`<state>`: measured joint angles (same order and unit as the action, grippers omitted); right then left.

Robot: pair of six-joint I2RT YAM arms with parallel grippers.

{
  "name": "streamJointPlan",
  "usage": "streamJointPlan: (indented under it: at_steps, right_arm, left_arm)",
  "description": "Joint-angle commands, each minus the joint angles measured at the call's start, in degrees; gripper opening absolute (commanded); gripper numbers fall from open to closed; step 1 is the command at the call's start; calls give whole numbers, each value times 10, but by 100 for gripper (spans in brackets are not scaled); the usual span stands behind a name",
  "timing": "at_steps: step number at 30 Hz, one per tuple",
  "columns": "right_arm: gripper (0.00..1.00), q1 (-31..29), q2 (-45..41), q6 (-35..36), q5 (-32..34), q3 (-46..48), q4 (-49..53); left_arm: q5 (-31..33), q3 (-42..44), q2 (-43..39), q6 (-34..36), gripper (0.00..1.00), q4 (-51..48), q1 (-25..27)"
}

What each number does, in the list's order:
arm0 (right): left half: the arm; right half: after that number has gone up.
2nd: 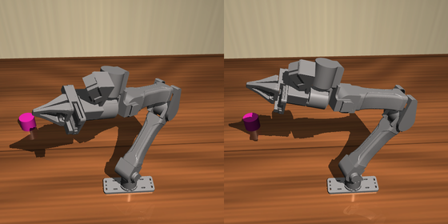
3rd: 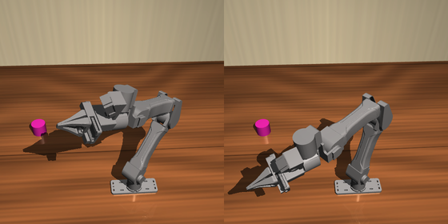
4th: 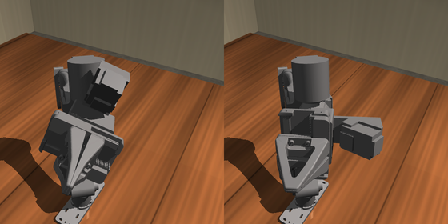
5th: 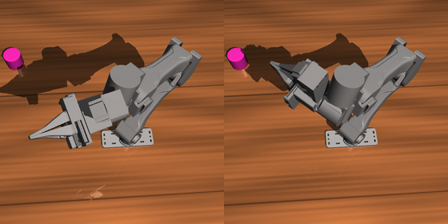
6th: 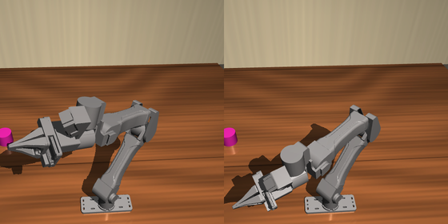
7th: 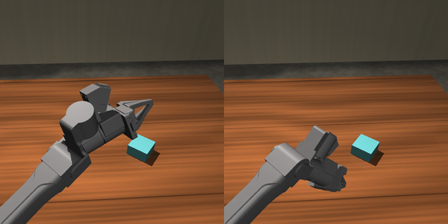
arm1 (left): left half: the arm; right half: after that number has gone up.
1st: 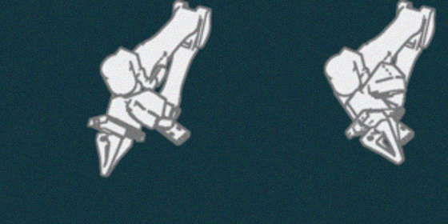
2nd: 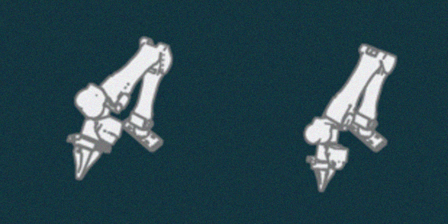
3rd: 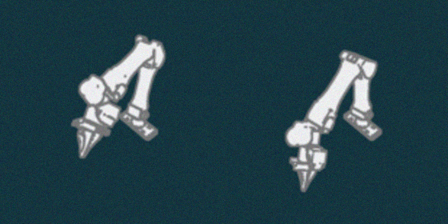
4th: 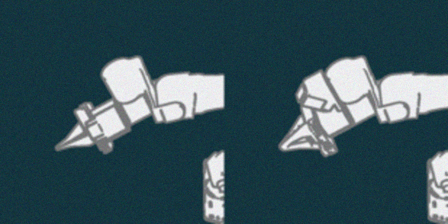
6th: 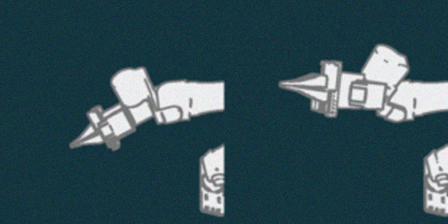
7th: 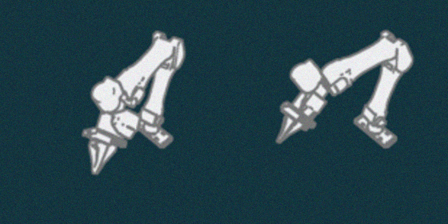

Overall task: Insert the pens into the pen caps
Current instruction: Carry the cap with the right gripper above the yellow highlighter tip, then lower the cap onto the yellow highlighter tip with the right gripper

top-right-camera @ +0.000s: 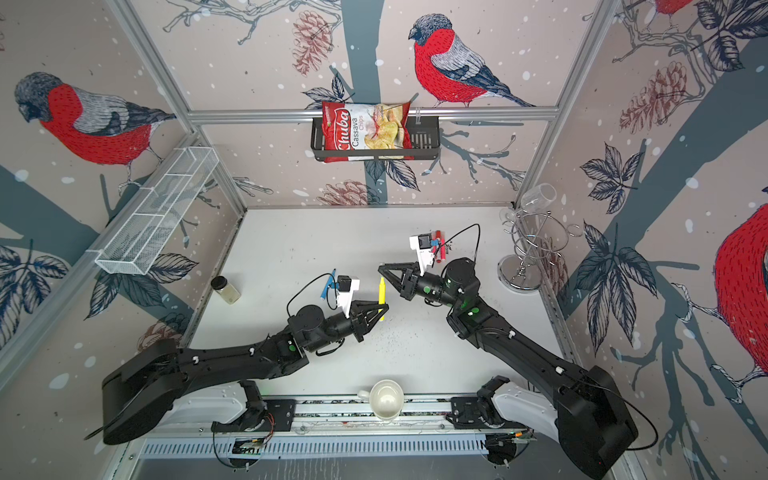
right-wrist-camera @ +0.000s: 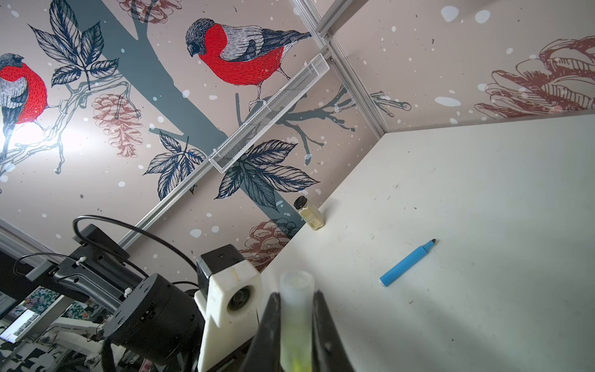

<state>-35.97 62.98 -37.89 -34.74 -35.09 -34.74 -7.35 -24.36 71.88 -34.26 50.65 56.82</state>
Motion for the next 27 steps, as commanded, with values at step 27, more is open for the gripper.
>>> streamJointPlan:
  at_steps: [27]
  right_arm:
    - [20,-21,-14,-11,-32,67,-122]
  left_arm:
    - [3,3,-9,-16,0,97,1]
